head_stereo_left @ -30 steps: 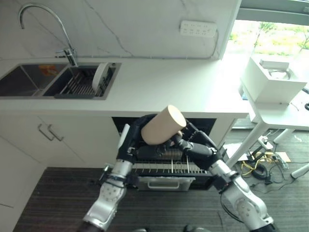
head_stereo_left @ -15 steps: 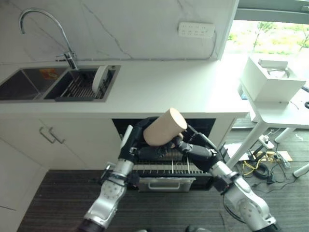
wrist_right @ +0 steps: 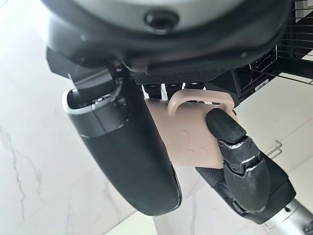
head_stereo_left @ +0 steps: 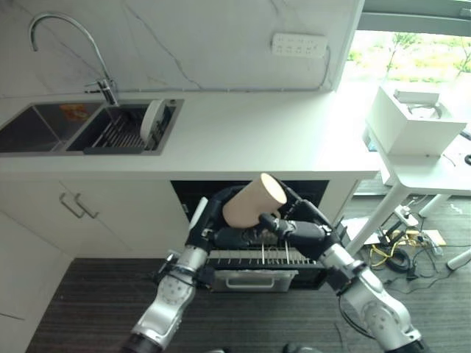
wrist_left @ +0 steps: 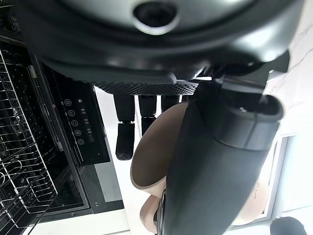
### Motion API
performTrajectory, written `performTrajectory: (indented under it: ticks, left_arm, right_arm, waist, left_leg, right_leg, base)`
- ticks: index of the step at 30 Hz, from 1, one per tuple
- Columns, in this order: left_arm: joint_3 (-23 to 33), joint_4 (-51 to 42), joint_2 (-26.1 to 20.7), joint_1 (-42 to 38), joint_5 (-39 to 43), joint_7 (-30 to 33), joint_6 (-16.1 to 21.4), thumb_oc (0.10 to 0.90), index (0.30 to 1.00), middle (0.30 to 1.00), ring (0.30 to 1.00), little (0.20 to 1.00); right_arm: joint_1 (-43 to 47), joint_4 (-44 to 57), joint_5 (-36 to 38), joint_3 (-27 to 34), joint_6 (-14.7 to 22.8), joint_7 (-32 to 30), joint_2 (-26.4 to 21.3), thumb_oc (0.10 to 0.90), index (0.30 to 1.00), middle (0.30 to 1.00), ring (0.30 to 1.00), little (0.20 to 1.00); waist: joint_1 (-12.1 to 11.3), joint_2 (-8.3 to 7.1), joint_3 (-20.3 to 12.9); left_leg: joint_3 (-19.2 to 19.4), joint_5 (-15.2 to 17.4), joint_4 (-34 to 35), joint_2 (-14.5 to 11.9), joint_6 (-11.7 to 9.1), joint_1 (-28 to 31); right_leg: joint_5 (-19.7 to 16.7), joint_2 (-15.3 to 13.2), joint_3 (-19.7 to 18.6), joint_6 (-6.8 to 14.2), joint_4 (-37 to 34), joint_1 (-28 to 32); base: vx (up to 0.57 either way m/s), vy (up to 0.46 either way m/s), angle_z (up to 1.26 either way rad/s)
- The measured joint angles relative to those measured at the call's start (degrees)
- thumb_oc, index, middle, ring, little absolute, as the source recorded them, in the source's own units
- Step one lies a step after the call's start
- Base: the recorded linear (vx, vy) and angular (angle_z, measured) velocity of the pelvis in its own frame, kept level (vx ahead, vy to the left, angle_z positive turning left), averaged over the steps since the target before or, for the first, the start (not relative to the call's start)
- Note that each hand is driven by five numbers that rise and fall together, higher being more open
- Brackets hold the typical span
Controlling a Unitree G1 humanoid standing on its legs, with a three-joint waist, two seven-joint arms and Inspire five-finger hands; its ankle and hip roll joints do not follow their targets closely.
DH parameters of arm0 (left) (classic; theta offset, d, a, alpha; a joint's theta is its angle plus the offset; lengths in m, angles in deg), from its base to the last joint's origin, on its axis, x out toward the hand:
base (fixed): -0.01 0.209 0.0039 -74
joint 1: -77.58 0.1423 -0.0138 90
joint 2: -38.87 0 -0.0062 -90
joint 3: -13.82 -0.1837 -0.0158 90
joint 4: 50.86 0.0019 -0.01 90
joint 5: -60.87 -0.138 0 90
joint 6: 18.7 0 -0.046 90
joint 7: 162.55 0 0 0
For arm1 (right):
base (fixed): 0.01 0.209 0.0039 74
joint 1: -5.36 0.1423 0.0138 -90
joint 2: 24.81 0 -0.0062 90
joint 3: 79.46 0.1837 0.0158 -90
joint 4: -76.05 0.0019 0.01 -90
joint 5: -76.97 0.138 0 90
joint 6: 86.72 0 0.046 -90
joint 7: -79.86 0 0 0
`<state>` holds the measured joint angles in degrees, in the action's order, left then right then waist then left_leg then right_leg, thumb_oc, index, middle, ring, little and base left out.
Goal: Place the dishes in the dishwasher.
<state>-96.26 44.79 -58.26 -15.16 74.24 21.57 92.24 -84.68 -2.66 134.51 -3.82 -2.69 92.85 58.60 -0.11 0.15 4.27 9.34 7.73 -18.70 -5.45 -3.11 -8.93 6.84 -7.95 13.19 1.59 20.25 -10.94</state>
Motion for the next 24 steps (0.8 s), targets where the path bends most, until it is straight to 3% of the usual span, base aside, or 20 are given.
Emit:
performTrajectory:
  ticks: [24]
  left_arm:
    - [-1.47, 0.38, -0.19, -0.05, 1.97, -1.34, -0.49, 0.4, 0.3, 0.3, 0.3, 0.3]
  right_arm:
    - [0.06, 0.0, 1.12, 0.61, -0.47, -1.75, 2.07, 0.8, 0.9, 0.9, 0.9, 0.9]
  waist:
    - [0.01, -0.06, 0.01]
  left_leg:
    - [0.04, 0.0, 0.03, -0.06, 0.01, 0.03]
  right_leg:
    - [-0.01, 0.11, -0.05, 0.01, -0.09, 0.03]
  base:
    - [0.0, 0.0, 0.0]
